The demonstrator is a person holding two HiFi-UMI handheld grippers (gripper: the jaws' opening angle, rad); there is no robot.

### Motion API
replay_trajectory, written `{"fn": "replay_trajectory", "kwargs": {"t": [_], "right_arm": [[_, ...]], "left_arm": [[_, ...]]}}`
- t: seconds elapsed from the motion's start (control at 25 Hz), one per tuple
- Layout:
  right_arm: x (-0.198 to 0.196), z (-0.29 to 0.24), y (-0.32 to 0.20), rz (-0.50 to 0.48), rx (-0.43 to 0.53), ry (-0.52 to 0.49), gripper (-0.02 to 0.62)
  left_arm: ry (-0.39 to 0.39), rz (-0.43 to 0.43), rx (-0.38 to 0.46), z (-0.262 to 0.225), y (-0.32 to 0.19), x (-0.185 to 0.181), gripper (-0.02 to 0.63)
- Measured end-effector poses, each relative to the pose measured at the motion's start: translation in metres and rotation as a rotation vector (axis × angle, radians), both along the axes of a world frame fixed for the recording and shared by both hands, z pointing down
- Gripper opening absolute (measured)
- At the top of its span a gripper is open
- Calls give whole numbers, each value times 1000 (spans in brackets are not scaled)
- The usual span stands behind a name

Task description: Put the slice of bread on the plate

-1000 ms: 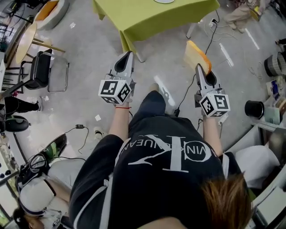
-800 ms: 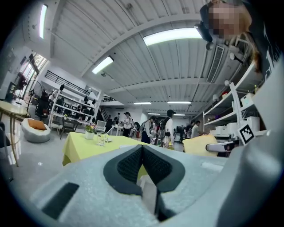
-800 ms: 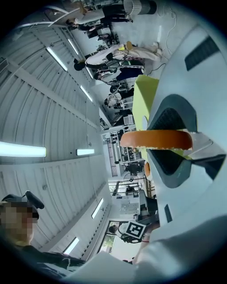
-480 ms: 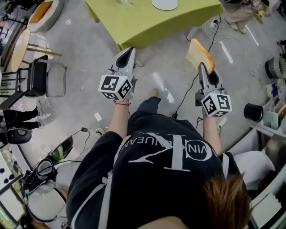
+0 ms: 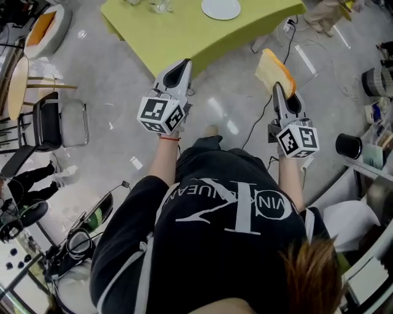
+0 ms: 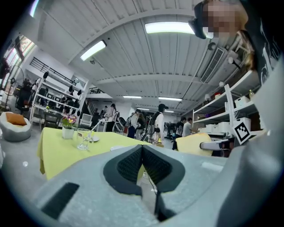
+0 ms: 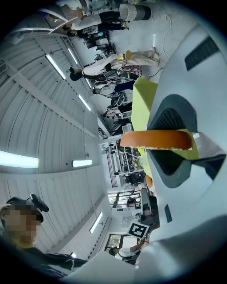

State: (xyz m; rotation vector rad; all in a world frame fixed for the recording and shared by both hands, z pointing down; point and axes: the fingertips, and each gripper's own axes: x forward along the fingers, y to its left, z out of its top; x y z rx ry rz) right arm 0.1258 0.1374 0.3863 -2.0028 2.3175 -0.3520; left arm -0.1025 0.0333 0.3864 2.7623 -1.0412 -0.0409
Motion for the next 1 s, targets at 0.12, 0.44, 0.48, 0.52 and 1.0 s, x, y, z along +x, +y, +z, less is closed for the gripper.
{"fn": "replay_trajectory", "kwargs": {"t": [0.12,0.44,0.48,0.52,1.0], "right_arm": [[-4,-6,-16,10,11,-8,97],[-1,-18,-37,17,27,-21,97],[0,-18,-40,20,25,-26,97],[1,-16,-43,20,21,-30,97],[23,-13,-125,-31,10,-55,97]], "left_arm": [[7,12,-1,-1,-19,-1,8],[10,46,-17,2,-44,14,8],[6,55,-19,3,-45,18,6],[2,60,-20,3,-48,20,8],[-14,15,-25,1,-119,39,8]]}}
